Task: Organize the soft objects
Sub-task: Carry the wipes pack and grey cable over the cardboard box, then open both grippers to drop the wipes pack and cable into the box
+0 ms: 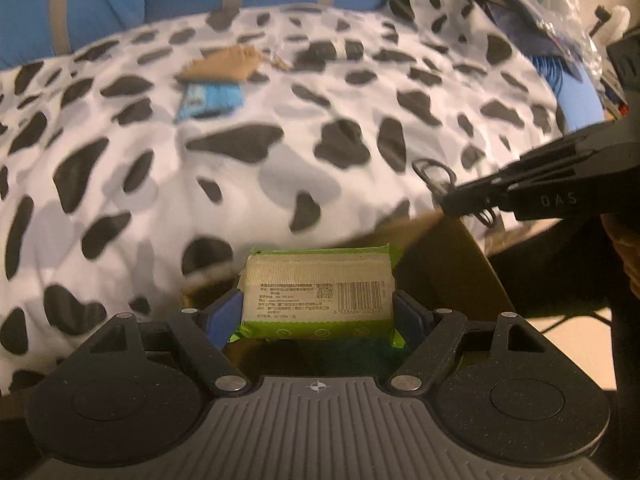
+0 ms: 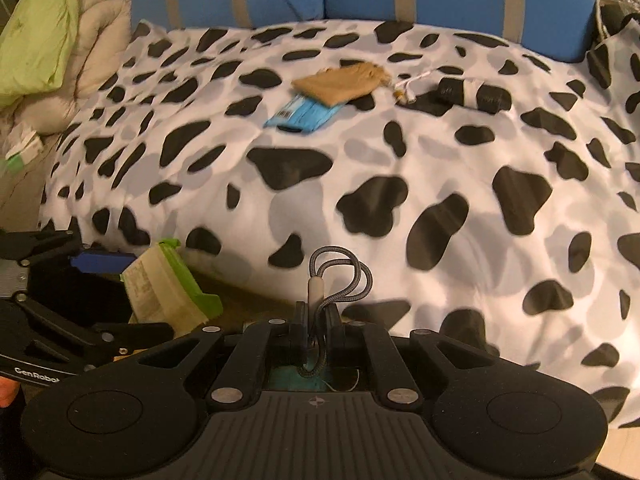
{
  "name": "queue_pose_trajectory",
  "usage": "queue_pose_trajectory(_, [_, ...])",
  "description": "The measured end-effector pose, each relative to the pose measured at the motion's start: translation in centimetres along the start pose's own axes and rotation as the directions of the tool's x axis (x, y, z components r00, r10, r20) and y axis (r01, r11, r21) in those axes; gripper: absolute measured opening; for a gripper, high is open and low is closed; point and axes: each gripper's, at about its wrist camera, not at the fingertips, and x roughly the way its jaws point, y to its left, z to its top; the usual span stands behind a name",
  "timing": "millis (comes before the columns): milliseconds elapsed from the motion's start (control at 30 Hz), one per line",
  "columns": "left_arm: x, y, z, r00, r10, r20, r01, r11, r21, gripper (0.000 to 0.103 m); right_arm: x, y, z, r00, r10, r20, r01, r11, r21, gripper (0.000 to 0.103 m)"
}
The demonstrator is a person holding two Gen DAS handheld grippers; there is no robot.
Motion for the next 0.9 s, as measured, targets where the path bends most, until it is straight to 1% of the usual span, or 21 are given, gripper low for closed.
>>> queue_pose_trajectory(167, [0.5, -0.8, -0.8, 0.999, -0.007, -0.049, 0.008, 1.000, 0.017, 0.079, -0.1, 0.8, -1.1, 1.000, 0.009, -0.026, -0.009, 1.000, -0.018, 0.010])
queue_pose_trajectory(267, [1.0, -0.7, -1.0, 0.996, -0.020, -0.083, 0.021, 1.000, 0.006, 0.079, 0.1, 1.1, -1.7, 0.998, 0.009, -0.055, -0.010, 1.000, -0.022, 0.010])
queue_pose_trajectory(400, [1.6, -0.2, -0.9, 0.994, 0.000, -0.111, -0.003, 1.000, -0.027, 0.080, 0.4, 1.5, -2.3, 0.997, -0.002, -0.081, 0.000, 0.999, -0.035, 0.010])
queue_pose_trajectory(567, [1.0, 0.1, -0.8, 0.996, 0.000, -0.087, -0.005, 0.998, -0.056, 0.080, 0.4, 1.3, -2.4, 0.996, -0.011, -0.087, 0.009, 1.000, -0.022, 0.010])
queue_pose_trajectory(900, [0.9, 0.7, -0.7, 0.997, 0.015, -0.078, -0.023, 0.995, -0.097, 0.080, 0.9, 1.6, -2.3, 0.994, -0.007, -0.109, 0.003, 0.999, -0.038, 0.010])
